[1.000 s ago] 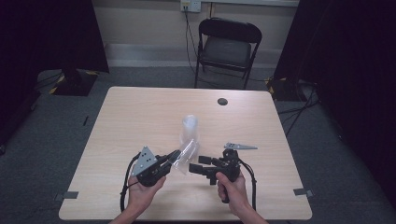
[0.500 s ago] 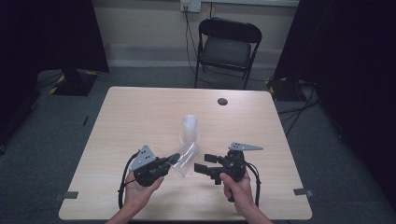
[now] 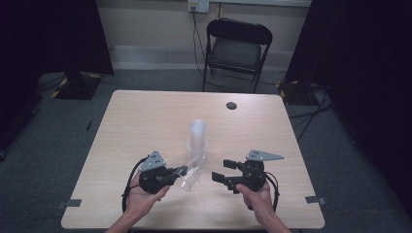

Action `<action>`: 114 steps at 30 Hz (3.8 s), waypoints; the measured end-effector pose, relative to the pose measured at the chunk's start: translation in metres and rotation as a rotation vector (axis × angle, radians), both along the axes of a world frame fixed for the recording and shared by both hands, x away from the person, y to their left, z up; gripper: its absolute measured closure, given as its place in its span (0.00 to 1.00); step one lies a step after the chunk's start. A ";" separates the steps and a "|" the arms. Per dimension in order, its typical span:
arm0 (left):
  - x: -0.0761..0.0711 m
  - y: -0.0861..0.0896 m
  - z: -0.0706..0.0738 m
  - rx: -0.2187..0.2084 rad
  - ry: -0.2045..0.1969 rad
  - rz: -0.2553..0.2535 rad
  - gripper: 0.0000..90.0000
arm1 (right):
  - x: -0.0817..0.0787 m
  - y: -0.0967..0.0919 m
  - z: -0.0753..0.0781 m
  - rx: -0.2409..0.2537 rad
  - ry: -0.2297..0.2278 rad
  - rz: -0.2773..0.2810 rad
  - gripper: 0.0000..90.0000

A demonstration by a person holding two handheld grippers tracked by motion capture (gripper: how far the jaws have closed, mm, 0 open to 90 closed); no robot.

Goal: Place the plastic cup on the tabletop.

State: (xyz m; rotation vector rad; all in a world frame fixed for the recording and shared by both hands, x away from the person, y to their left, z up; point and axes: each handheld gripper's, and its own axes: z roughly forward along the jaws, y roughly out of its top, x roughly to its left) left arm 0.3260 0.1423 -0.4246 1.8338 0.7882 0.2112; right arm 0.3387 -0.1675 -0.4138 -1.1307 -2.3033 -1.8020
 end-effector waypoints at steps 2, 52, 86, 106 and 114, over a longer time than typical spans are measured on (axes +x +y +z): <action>0.001 -0.002 -0.002 0.027 0.045 -0.029 1.00 | -0.001 -0.001 0.001 -0.021 -0.021 0.002 0.21; 0.029 -0.042 -0.005 0.218 0.378 -0.277 1.00 | -0.038 0.067 -0.023 -0.607 -0.490 0.305 0.15; 0.036 -0.061 -0.012 0.253 0.446 -0.254 0.98 | -0.040 0.074 -0.020 -0.555 -0.527 0.311 0.31; 0.033 -0.056 -0.007 0.183 0.360 -0.212 0.84 | -0.034 0.064 -0.014 -0.496 -0.499 0.253 0.32; 0.031 -0.053 -0.006 0.142 0.315 -0.181 0.75 | -0.031 0.062 -0.015 -0.491 -0.486 0.232 0.32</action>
